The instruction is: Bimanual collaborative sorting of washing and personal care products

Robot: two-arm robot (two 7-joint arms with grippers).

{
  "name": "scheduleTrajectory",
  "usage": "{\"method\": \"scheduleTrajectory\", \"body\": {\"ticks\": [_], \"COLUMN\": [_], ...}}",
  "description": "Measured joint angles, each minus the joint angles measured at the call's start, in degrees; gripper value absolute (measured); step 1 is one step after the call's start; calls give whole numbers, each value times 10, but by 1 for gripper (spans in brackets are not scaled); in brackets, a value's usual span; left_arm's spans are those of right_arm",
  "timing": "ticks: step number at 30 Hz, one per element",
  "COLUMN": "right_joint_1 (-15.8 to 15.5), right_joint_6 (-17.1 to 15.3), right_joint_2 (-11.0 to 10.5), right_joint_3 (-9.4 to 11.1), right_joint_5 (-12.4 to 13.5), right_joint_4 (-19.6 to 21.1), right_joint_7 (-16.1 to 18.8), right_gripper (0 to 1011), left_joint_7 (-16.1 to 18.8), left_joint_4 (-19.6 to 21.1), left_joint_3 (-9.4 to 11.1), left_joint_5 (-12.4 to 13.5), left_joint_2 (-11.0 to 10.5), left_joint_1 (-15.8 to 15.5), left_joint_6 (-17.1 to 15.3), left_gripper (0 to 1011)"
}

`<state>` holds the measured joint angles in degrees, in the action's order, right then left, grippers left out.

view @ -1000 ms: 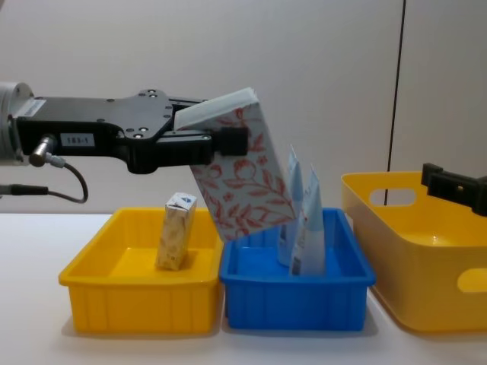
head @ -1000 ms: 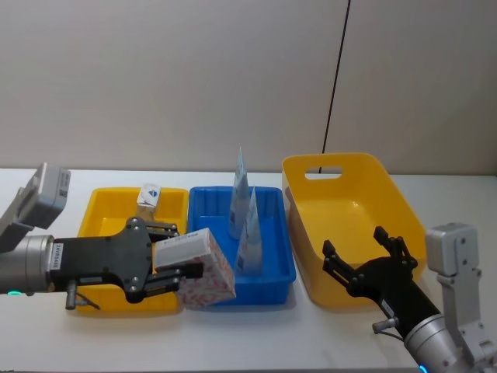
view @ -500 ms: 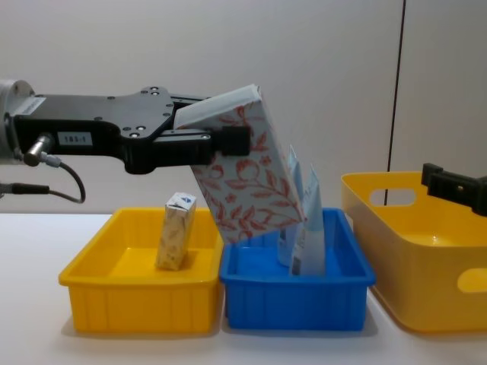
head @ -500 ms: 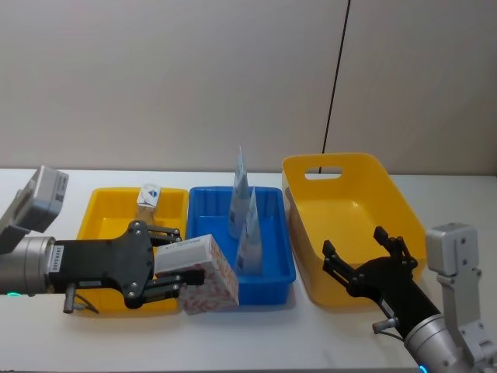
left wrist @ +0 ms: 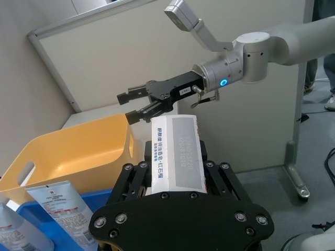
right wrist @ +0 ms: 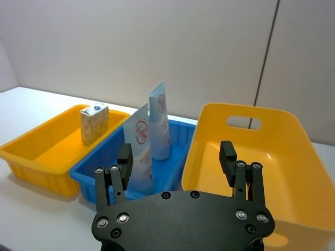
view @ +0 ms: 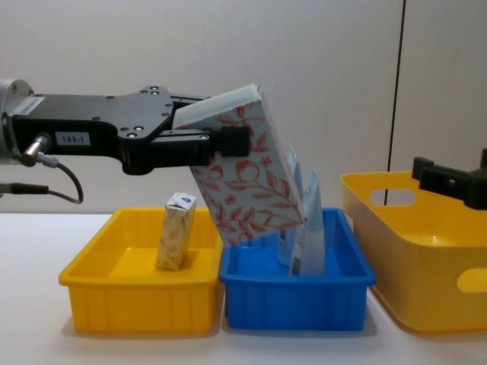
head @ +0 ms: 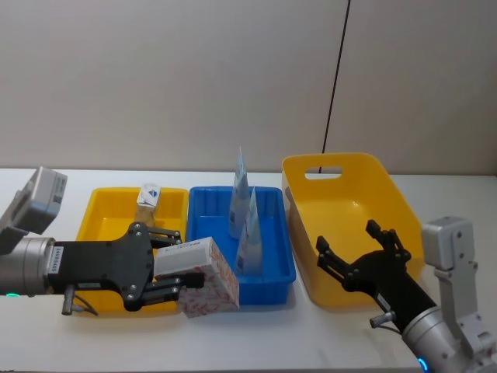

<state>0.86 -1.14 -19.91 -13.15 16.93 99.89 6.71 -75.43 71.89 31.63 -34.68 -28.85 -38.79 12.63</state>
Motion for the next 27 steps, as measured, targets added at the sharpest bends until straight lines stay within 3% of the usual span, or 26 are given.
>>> {"method": "scheduleTrajectory", "body": {"ticks": [14, 27], "right_joint_1": [64, 147], "right_joint_6": [20, 44], "right_joint_2": [-22, -45], "right_joint_3": [-10, -29], "right_joint_5": [31, 75], "right_joint_4": [-55, -140], "right_joint_7": [106, 242], "right_gripper": [1000, 1000], "left_joint_7": [-3, -4], "left_joint_4": [0, 0], "left_joint_3": [1, 1], "left_joint_5": [-2, -2], "left_joint_2": [-1, -1], "left_joint_1": [-1, -1], "left_joint_6": [1, 1], "left_gripper": [380, 380]}}
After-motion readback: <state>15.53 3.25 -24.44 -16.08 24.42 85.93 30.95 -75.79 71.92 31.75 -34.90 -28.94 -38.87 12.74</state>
